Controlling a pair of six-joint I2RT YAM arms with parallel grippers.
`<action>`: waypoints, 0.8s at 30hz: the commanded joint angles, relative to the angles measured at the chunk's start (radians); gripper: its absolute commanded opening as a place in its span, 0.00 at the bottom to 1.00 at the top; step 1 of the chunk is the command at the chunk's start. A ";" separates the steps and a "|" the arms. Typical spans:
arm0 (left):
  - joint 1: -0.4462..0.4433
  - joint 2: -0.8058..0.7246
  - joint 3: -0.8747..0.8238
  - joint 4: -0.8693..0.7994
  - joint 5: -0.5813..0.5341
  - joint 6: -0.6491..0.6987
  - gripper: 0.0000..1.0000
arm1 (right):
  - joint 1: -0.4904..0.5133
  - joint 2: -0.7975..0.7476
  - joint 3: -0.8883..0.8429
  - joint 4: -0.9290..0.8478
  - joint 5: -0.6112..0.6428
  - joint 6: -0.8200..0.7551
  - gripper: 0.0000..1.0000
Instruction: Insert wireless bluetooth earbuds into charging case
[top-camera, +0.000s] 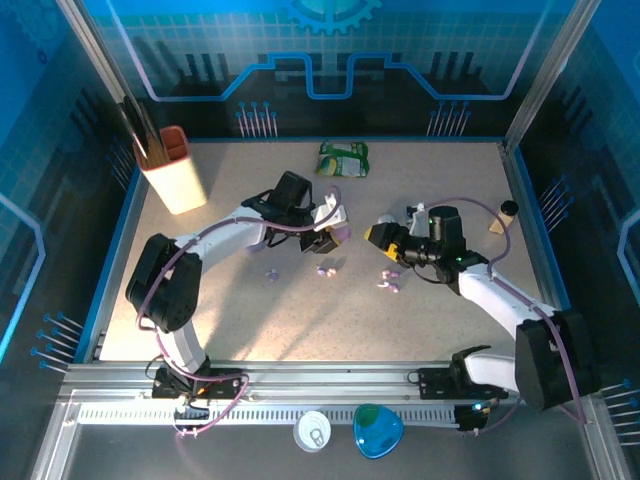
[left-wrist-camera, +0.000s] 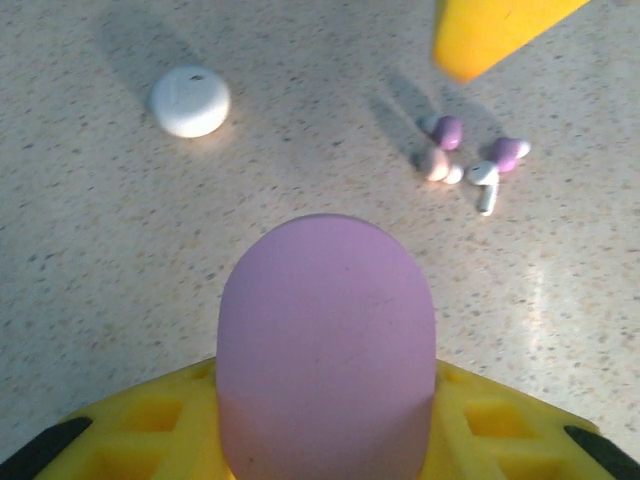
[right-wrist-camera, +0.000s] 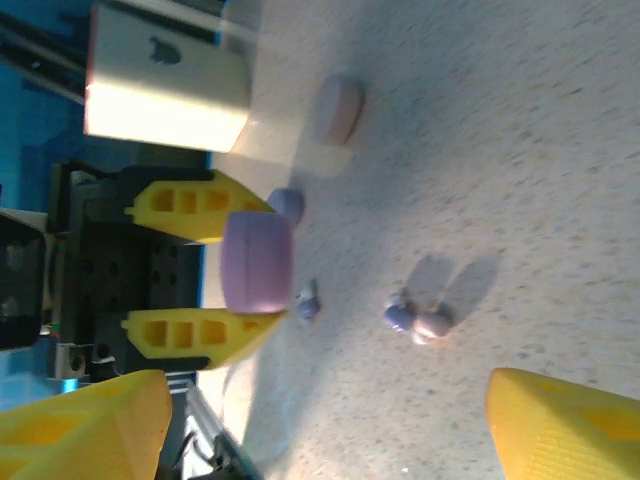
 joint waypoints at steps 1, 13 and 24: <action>-0.028 -0.039 -0.010 0.022 0.063 -0.012 0.39 | 0.039 0.038 0.009 0.157 -0.124 0.086 0.78; -0.062 -0.066 -0.011 -0.012 0.065 0.015 0.39 | 0.067 0.128 -0.008 0.279 -0.094 0.217 0.58; -0.068 -0.062 -0.014 0.003 0.049 0.012 0.38 | 0.067 0.180 -0.028 0.383 -0.132 0.308 0.31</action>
